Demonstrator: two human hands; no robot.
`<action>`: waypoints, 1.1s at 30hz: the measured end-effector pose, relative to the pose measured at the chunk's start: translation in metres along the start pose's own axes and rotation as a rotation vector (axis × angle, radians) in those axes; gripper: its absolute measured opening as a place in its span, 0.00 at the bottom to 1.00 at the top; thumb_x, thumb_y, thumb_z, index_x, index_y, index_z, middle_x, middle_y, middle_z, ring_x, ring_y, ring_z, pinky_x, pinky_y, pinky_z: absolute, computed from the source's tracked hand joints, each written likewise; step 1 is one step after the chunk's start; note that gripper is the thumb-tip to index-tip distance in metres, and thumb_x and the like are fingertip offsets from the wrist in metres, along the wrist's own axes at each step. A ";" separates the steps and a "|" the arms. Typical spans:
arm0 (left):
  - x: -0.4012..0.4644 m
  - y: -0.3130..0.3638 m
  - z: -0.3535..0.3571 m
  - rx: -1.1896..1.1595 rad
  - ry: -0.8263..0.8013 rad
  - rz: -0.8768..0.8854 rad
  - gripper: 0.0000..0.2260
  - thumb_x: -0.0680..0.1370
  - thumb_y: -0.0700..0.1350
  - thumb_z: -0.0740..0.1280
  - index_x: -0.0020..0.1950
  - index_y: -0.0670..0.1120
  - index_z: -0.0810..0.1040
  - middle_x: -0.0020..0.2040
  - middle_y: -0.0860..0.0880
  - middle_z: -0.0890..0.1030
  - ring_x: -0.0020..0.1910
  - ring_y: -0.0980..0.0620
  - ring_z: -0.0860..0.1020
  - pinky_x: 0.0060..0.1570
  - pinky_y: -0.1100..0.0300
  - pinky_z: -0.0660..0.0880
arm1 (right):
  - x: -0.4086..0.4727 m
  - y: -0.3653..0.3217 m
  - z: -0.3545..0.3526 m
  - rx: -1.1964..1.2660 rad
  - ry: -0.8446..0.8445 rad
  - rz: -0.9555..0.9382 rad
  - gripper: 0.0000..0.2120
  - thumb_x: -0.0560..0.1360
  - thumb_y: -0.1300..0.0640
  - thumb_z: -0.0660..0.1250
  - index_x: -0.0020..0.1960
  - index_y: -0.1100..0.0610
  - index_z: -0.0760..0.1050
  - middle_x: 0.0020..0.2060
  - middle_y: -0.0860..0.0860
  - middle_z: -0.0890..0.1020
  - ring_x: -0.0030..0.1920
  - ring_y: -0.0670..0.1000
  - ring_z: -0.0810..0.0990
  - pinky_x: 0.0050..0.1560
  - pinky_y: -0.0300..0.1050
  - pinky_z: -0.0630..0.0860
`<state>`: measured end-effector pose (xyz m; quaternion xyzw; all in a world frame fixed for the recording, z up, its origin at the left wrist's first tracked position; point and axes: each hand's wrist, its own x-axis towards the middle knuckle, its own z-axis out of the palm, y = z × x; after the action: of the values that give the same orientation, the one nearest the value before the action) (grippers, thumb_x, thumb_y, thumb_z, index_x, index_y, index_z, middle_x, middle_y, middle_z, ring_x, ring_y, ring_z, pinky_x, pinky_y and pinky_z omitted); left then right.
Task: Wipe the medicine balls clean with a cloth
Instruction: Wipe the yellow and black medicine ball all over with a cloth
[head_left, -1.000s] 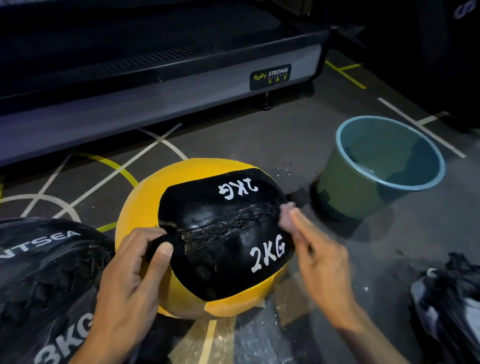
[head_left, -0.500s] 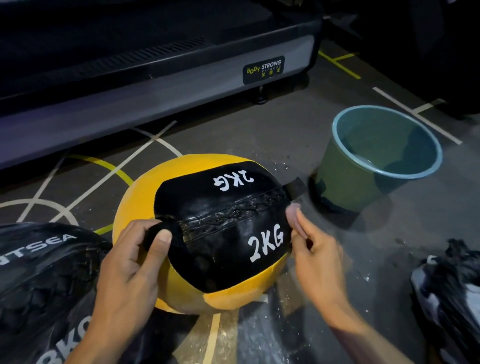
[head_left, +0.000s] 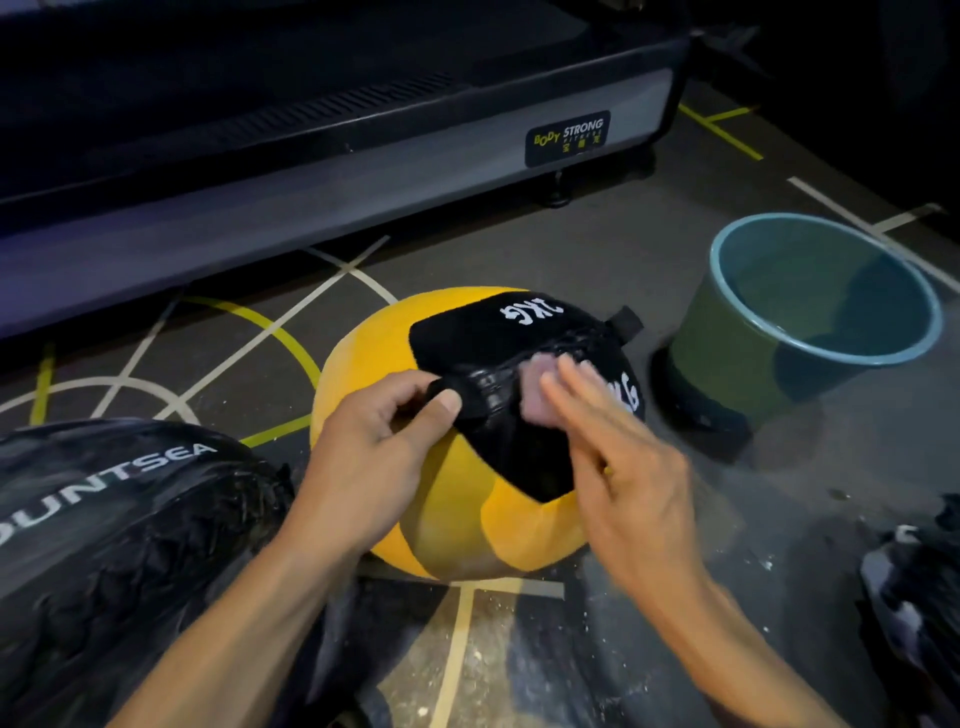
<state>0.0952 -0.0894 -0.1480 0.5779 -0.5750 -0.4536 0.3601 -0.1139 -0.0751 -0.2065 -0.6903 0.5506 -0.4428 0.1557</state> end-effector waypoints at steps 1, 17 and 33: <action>0.002 0.004 0.006 0.010 -0.018 -0.003 0.09 0.84 0.52 0.65 0.56 0.52 0.84 0.53 0.54 0.85 0.55 0.51 0.82 0.59 0.41 0.77 | 0.004 -0.003 0.003 0.020 0.067 0.083 0.24 0.79 0.73 0.64 0.72 0.56 0.76 0.73 0.49 0.74 0.76 0.46 0.69 0.77 0.49 0.66; -0.004 0.005 0.019 0.007 0.054 -0.030 0.12 0.83 0.55 0.65 0.48 0.50 0.83 0.41 0.53 0.83 0.44 0.50 0.80 0.48 0.46 0.74 | -0.023 -0.017 0.003 0.048 0.041 -0.040 0.22 0.81 0.70 0.62 0.71 0.54 0.74 0.71 0.49 0.76 0.74 0.48 0.71 0.76 0.51 0.66; -0.033 -0.004 -0.014 0.386 -0.052 0.190 0.13 0.83 0.59 0.64 0.46 0.54 0.80 0.48 0.56 0.79 0.50 0.54 0.77 0.46 0.63 0.69 | -0.060 -0.023 0.000 -0.105 -0.164 -0.325 0.20 0.81 0.64 0.62 0.72 0.56 0.75 0.74 0.51 0.73 0.77 0.53 0.68 0.72 0.57 0.72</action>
<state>0.1121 -0.0576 -0.1435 0.5676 -0.7119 -0.3139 0.2691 -0.0995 -0.0131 -0.2166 -0.8112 0.4394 -0.3751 0.0903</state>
